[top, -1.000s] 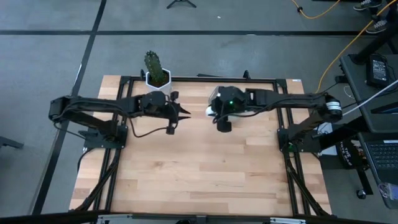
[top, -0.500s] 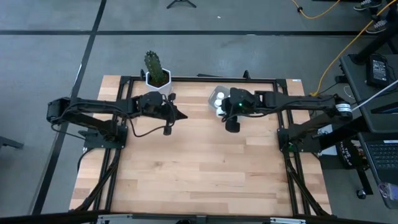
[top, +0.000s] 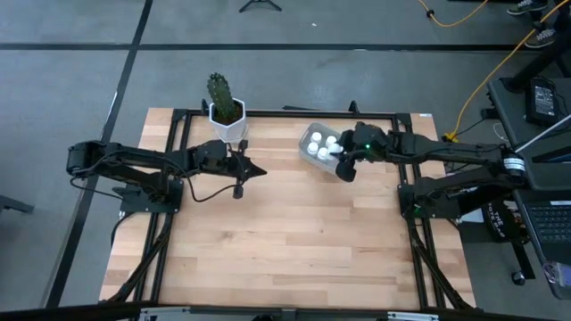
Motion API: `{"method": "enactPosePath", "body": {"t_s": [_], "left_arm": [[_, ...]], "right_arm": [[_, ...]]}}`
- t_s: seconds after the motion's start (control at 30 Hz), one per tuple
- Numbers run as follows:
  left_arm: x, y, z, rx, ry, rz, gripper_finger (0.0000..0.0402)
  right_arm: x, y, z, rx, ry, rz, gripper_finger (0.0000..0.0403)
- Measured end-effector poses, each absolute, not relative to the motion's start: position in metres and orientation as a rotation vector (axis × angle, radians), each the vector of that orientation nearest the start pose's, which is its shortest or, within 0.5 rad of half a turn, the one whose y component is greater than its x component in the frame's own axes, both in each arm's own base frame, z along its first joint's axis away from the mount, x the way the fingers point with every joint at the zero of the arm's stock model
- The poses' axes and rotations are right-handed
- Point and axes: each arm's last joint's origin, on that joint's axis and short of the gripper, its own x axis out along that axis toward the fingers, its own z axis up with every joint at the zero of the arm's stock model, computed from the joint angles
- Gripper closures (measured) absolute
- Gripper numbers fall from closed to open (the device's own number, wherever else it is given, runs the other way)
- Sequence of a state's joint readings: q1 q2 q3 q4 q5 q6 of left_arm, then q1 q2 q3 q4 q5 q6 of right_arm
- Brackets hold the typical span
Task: Pick and place pill bottles into a basket
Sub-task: Put the white pill bottle into the gray bin
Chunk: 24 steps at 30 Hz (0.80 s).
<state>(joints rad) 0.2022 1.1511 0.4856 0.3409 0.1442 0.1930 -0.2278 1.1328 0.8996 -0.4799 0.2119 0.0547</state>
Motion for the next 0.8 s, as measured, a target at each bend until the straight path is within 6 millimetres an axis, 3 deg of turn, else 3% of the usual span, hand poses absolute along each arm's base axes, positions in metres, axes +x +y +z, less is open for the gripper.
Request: {"method": "enactPosePath", "body": {"t_s": [0.3,0.53,0.8], "left_arm": [[0.230,0.043,0.210,0.120,0.323,0.030,0.0393],[0.230,0.043,0.210,0.109,0.323,0.032,0.0400],[0.230,0.043,0.210,0.110,0.324,0.032,0.0392]], "right_arm": [[0.222,-0.072,0.275,0.068,0.759,-0.497,0.0248],[0.219,-0.073,0.240,0.075,0.757,-0.516,0.0248],[0.215,-0.073,0.220,0.090,0.757,-0.544,0.0248]]}}
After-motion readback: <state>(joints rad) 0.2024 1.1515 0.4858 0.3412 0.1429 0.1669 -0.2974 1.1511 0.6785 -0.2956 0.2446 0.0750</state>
